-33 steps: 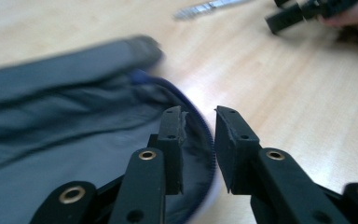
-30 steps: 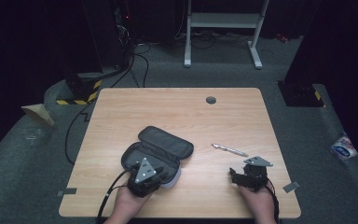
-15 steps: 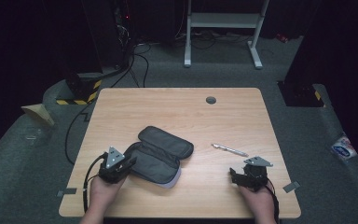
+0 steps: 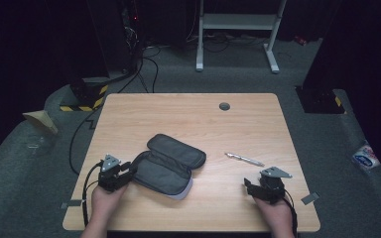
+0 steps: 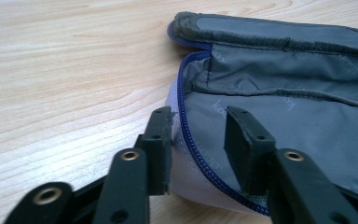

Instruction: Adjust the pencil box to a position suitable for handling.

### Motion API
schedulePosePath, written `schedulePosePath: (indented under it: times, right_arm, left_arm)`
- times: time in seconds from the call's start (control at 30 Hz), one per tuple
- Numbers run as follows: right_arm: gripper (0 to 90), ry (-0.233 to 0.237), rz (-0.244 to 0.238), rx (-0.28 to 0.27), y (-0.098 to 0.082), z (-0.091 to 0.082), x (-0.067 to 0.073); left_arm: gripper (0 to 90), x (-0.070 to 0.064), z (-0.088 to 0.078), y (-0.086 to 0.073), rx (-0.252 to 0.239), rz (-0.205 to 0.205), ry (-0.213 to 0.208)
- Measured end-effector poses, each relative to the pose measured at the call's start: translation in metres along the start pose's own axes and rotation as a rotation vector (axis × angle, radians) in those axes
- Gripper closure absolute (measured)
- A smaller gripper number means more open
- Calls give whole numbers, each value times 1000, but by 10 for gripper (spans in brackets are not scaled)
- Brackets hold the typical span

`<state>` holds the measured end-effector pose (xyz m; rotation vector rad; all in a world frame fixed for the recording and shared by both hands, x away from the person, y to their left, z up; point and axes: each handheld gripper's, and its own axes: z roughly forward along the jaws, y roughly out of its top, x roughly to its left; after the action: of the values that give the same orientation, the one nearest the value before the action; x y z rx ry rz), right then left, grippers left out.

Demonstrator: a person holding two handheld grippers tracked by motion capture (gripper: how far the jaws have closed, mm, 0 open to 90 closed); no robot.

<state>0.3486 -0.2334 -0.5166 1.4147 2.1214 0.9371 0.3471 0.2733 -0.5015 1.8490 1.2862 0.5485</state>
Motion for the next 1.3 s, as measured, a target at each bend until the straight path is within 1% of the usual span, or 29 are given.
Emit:
schedulePosePath:
  times: [0.03, 0.1, 0.17, 0.23, 0.3, 0.33, 0.37, 0.4, 0.47, 0.53, 0.57, 0.6, 0.63, 0.67, 0.7, 0.73, 0.8, 0.83, 0.87, 0.9, 0.93, 0.97, 1.03, 1.07, 1.1, 1.17, 1.2, 1.23, 1.3]
  right_arm:
    - [319, 13, -19, -22, 2, -3, 5]
    - [339, 30, -44, -61, 6, -8, 16]
    - [345, 60, -50, -86, 10, -9, 24]
    - [341, 83, -46, -88, 15, -8, 30]
    - [341, 72, -65, -102, 23, -5, 34]
    - [341, 72, -65, -102, 23, -5, 34]
    - [351, 65, -77, -121, 35, -3, 39]
    - [351, 74, -67, -133, 37, -3, 42]
    - [359, 89, -84, -152, 37, -2, 50]
    - [377, 140, -104, -131, 34, -1, 59]
    - [377, 140, -104, -131, 34, -1, 59]
    - [407, 188, -104, -124, 27, -3, 65]
    - [414, 203, -98, -120, 25, -3, 66]
    - [418, 222, -107, -117, 23, -3, 67]
    - [424, 241, -104, -105, 22, -3, 70]
    - [437, 251, -115, -100, 21, -2, 71]
    - [464, 276, -118, -86, 21, 0, 75]
    - [475, 282, -121, -81, 21, 1, 77]
    - [480, 283, -136, -77, 21, 3, 79]
    - [485, 279, -144, -70, 22, 5, 81]
    - [491, 274, -152, -66, 22, 6, 83]
    - [494, 269, -152, -60, 22, 6, 85]
    - [498, 266, -171, -57, 21, 8, 86]
    - [500, 270, -168, -48, 21, 9, 88]
    - [504, 271, -179, -41, 20, 10, 88]
    - [513, 264, -188, -34, 19, 11, 88]
    - [515, 265, -181, -30, 19, 11, 89]
    - [516, 263, -178, -26, 19, 11, 89]
    - [518, 255, -186, -24, 18, 13, 88]
  left_arm:
    - [645, 0, 1, 0, 1, 1, -1]
    - [675, 0, 1, 0, 2, 2, -9]
    - [695, -1, 1, 0, 1, 1, -10]
    - [712, -2, 0, -1, 0, 0, -19]
    - [721, -3, -1, -2, 2, 2, -27]
    - [731, -3, -1, -2, 2, 2, -27]
    - [734, -7, -3, -4, 4, 5, -36]
    - [737, -8, -4, -5, 5, 8, -39]
    - [746, -14, -5, -7, 6, 23, -48]
    - [757, -18, -5, -8, 14, 47, -57]
    - [757, -18, -5, -8, 14, 47, -57]
    - [757, -21, -5, -8, 18, 56, -62]
    - [757, -22, -5, -9, 20, 57, -67]
    - [756, -22, -5, -9, 20, 57, -67]
    - [756, -24, -5, -10, 22, 57, -75]
    - [756, -26, -6, -11, 24, 56, -81]
    - [753, -28, -6, -13, 27, 47, -103]
    - [749, -29, -6, -13, 25, 45, -113]
    - [746, -30, -6, -13, 25, 48, -121]
    - [743, -30, -6, -13, 25, 48, -121]
    - [741, -33, -5, -14, 25, 47, -137]
    - [740, -35, -4, -14, 30, 55, -141]
    - [737, -38, -3, -13, 33, 62, -152]
    - [734, -38, -3, -13, 33, 62, -152]
    - [732, -40, -3, -13, 33, 63, -163]
    - [729, -44, -2, -12, 37, 81, -175]
    - [727, -46, -1, -12, 39, 87, -182]
    - [724, -48, -1, -12, 39, 86, -188]
    - [717, -51, 0, -12, 41, 88, -200]
